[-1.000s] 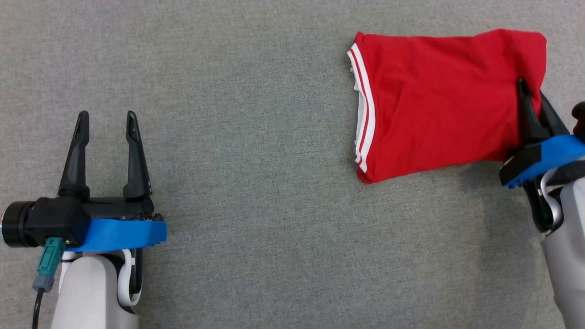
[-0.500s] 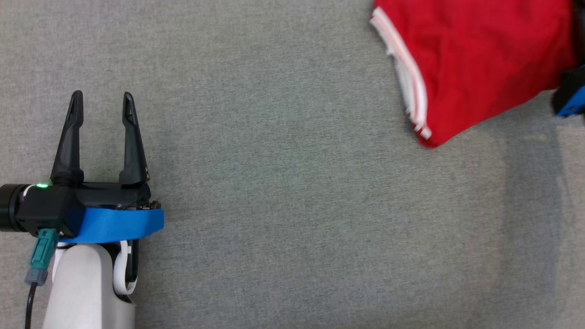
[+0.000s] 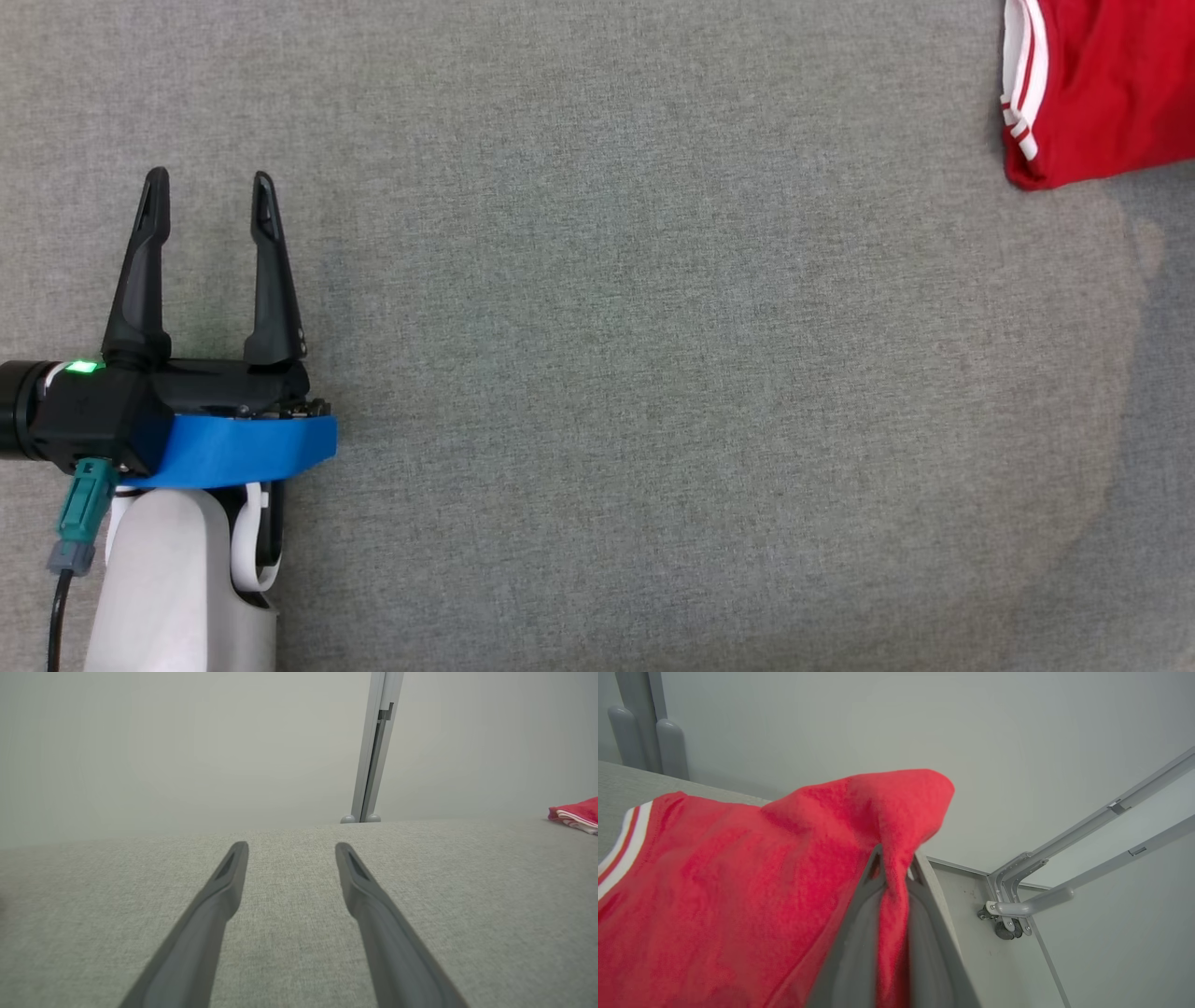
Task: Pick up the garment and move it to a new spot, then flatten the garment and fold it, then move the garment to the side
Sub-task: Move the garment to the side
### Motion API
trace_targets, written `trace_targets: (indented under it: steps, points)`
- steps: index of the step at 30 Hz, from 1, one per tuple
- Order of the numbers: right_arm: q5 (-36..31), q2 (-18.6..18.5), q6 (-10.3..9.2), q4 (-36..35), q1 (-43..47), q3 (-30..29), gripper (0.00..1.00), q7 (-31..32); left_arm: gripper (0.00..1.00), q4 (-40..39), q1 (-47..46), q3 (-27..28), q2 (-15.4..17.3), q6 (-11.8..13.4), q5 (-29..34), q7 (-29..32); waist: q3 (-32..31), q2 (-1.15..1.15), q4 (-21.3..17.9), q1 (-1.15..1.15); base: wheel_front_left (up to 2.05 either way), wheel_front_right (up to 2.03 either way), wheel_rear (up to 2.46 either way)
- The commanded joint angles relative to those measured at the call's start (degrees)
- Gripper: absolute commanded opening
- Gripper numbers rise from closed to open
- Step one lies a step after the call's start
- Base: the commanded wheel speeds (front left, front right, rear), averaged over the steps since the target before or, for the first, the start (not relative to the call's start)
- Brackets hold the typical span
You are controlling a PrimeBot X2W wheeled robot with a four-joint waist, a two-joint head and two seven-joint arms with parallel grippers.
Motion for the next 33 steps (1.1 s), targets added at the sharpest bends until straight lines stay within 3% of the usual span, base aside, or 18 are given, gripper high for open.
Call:
trace_targets:
  steps: [1,2,3,5,6,18,25,33]
  points:
    - [-0.59,-0.1,-0.01,0.48,-1.19,-0.4,0.0,0.12,1.0,-0.28,-0.77,-0.13,0.1,0.1,0.08,-0.16,0.03,0.0,-0.02,0.0,0.0,0.0,0.0]
    - [-0.85,0.01,-0.01,0.79,-1.44,-0.73,0.0,0.2,1.0,-0.3,-0.77,-0.1,0.07,0.14,0.08,-0.16,0.08,0.0,-0.04,0.0,0.0,0.0,0.0]
    - [-1.13,0.1,-0.01,1.13,-1.69,-1.0,0.2,0.07,1.0,-0.32,-0.79,-0.06,0.03,0.19,0.07,-0.16,0.14,0.0,-0.08,0.0,0.0,0.0,0.0]
    - [-1.62,0.1,-0.01,1.91,-2.04,-1.74,0.65,-0.33,1.0,-0.35,-0.88,-0.01,-0.02,0.19,0.09,-0.16,0.28,0.0,-0.12,0.0,0.0,0.0,0.0]
    - [-2.02,0.1,-0.01,2.4,-2.32,-2.27,1.0,-0.6,1.0,-0.34,-0.97,-0.02,-0.04,0.18,0.09,-0.16,0.34,0.0,-0.1,0.0,0.0,0.0,0.0]
    - [-4.58,3.75,-0.01,4.0,-2.09,-2.12,1.0,-7.63,1.0,1.27,1.13,0.99,-0.75,0.67,-0.81,-0.16,-3.49,0.0,0.59,0.0,0.0,0.0,0.0]
    - [-3.53,9.65,-0.01,2.07,1.6,0.7,1.0,-12.72,1.0,2.13,4.68,2.02,-1.41,1.3,-1.31,-0.15,-9.44,0.0,1.57,0.0,0.0,0.0,0.0]
    - [0.21,17.15,0.0,-1.1,7.58,6.31,1.0,-14.48,1.0,3.25,9.6,3.41,-1.79,2.07,-1.59,-0.16,-16.37,0.0,2.83,0.0,0.0,0.0,0.0]
